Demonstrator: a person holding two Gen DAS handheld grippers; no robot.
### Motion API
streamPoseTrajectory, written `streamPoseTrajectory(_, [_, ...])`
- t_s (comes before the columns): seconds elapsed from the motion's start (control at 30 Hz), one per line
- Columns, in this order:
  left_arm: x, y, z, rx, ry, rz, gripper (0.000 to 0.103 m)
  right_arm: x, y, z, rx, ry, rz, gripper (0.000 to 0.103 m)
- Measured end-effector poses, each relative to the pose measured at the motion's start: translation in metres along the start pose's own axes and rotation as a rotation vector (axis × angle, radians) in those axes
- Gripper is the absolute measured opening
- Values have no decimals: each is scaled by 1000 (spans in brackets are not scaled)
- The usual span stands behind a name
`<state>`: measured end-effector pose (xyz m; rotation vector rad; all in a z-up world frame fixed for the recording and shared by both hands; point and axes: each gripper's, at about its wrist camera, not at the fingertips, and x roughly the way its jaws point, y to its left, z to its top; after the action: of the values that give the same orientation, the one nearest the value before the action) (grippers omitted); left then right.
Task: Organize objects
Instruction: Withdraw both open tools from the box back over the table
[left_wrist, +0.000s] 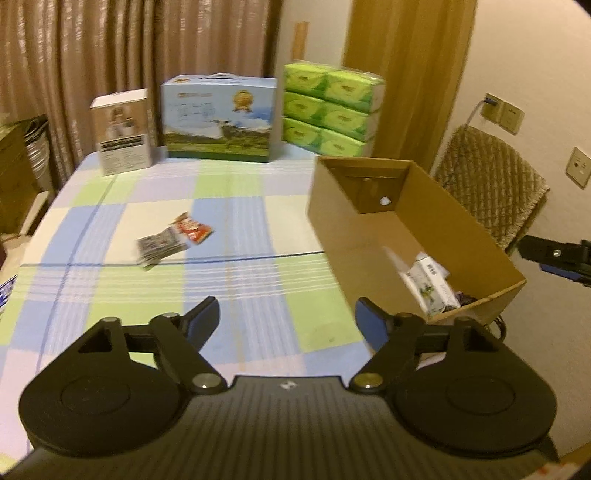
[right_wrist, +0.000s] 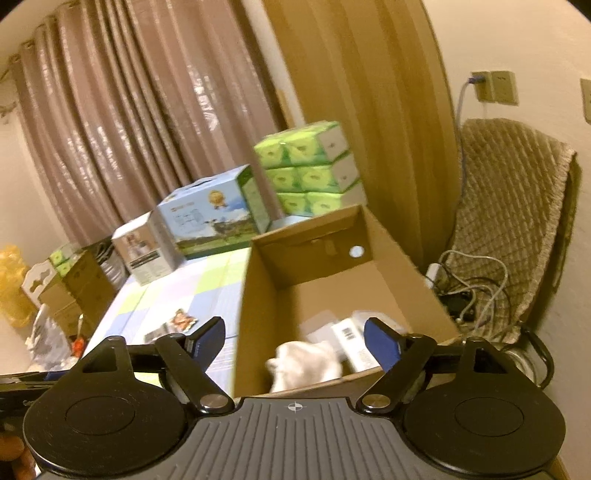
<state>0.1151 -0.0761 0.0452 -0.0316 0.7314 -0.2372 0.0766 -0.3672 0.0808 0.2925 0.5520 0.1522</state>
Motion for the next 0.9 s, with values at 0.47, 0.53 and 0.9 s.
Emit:
streamPoseTrajectory(0.47, [-47,70,-14,-39,-28,122,97,4,81,-12,-115,28,101,101])
streamPoseTrajectory(0.53, [-49,77,-16,-48,-25,125,98,7,90,-14,-130,33,112,101])
streamPoseTrajectory(0.9, [-49,106,-21,-76,-22,160,101,30,125,-22,-195,75,162,101])
